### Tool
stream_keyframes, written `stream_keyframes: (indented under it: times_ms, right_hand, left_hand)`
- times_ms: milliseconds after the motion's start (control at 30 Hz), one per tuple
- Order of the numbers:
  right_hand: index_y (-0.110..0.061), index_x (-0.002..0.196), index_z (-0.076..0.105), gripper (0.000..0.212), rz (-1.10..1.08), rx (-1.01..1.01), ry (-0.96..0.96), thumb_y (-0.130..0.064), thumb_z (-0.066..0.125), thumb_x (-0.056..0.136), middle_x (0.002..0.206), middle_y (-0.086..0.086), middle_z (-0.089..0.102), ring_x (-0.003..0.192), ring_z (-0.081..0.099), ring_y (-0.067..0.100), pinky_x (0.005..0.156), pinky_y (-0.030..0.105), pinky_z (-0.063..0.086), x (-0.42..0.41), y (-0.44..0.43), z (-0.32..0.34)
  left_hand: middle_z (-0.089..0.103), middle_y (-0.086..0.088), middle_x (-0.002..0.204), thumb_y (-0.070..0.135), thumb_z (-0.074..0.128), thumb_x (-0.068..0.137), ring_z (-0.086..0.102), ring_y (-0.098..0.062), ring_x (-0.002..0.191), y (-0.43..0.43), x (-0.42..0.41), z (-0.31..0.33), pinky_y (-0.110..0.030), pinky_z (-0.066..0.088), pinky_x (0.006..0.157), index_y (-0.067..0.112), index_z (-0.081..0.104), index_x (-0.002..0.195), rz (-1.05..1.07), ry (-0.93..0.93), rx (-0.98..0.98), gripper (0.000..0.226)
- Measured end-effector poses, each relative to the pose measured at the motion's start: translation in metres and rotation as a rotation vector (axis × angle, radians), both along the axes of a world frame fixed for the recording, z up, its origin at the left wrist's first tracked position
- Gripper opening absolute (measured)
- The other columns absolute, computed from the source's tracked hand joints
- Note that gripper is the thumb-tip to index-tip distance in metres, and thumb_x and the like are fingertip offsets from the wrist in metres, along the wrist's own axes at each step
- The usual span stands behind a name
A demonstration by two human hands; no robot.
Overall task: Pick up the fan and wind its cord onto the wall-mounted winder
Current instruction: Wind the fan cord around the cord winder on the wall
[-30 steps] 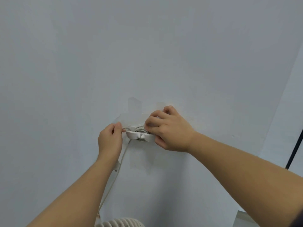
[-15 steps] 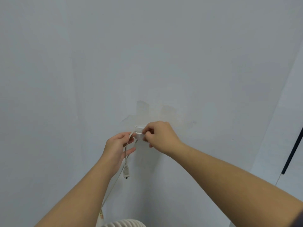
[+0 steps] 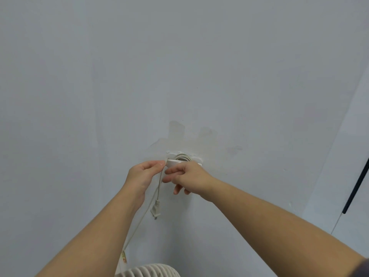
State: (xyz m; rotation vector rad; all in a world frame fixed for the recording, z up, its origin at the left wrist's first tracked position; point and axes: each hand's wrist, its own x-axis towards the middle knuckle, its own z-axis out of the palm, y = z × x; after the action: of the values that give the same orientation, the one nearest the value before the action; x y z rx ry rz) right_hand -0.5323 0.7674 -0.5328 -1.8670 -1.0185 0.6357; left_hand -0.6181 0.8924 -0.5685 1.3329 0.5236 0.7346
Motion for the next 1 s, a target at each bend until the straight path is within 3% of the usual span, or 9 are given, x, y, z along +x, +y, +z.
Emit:
stream_keyframes:
  times_ms: [133, 267, 333, 433, 533, 667, 1000]
  right_hand:
    - [-0.012, 0.104, 0.073, 0.025, -0.022, 0.020, 0.024, -0.008, 0.066, 0.081, 0.116, 0.008, 0.068, 0.056, 0.051, 0.010, 0.051, 0.022, 0.034, -0.002, 0.000, 0.006]
    - [-0.017, 0.102, 0.076, 0.029, -0.024, 0.034, 0.102, -0.005, 0.059, 0.081, 0.092, -0.003, 0.073, 0.056, 0.042, 0.011, 0.047, 0.019, 0.031, -0.004, -0.005, 0.011]
    - [-0.019, 0.106, 0.075, 0.032, -0.032, 0.041, 0.137, -0.012, 0.053, 0.084, 0.081, -0.002, 0.072, 0.054, 0.039, 0.011, 0.046, 0.019, 0.030, -0.003, -0.007, 0.013]
    - [-0.019, 0.104, 0.074, 0.026, -0.024, 0.049, 0.151, -0.026, 0.058, 0.086, 0.073, -0.002, 0.067, 0.054, 0.040, 0.010, 0.047, 0.020, 0.033, -0.002, -0.009, 0.014]
    - [-0.023, 0.085, 0.073, 0.013, 0.007, 0.037, 0.119, -0.027, 0.061, 0.086, 0.073, -0.004, 0.058, 0.057, 0.043, 0.010, 0.051, 0.022, 0.036, -0.004, -0.011, 0.012]
    - [-0.023, 0.076, 0.070, 0.011, 0.030, 0.035, 0.062, -0.026, 0.067, 0.086, 0.067, -0.007, 0.049, 0.059, 0.044, 0.008, 0.052, 0.019, 0.039, -0.006, -0.010, 0.008]
    - [-0.024, 0.066, 0.065, 0.017, 0.023, 0.070, 0.101, -0.021, 0.065, 0.083, 0.076, -0.007, 0.060, 0.064, 0.050, 0.009, 0.055, 0.022, 0.041, -0.001, -0.014, 0.011]
  left_hand:
    - [0.074, 0.018, 0.075, 0.023, 0.072, 0.082, 0.056, 0.005, 0.092, 0.000, -0.001, 0.000, -0.024, 0.035, 0.079, 0.021, 0.075, 0.080, -0.013, 0.008, 0.027, 0.004]
    - [0.075, 0.021, 0.078, 0.024, 0.071, 0.083, 0.059, 0.008, 0.090, -0.002, -0.002, 0.000, -0.020, 0.035, 0.074, 0.023, 0.078, 0.080, -0.043, -0.005, 0.046, 0.008]
    - [0.074, 0.023, 0.079, 0.023, 0.069, 0.085, 0.061, 0.017, 0.078, -0.004, -0.003, 0.001, -0.019, 0.035, 0.073, 0.028, 0.079, 0.073, -0.057, -0.022, 0.074, 0.016]
    - [0.074, 0.023, 0.078, 0.019, 0.066, 0.086, 0.059, 0.023, 0.069, -0.006, -0.003, 0.000, -0.018, 0.034, 0.072, 0.029, 0.079, 0.071, -0.047, -0.037, 0.110, 0.022]
    - [0.075, 0.017, 0.076, 0.017, 0.067, 0.085, 0.062, 0.017, 0.067, -0.009, -0.002, 0.001, -0.018, 0.036, 0.070, 0.021, 0.077, 0.082, -0.019, -0.053, 0.134, 0.010]
    - [0.074, 0.018, 0.075, 0.018, 0.068, 0.084, 0.062, 0.015, 0.064, -0.012, -0.002, 0.003, -0.019, 0.038, 0.068, 0.022, 0.076, 0.083, 0.019, -0.073, 0.132, 0.009]
    - [0.075, 0.016, 0.084, 0.020, 0.069, 0.084, 0.064, 0.015, 0.073, -0.011, -0.002, 0.003, -0.019, 0.040, 0.070, 0.023, 0.076, 0.086, 0.005, -0.071, 0.158, 0.008]
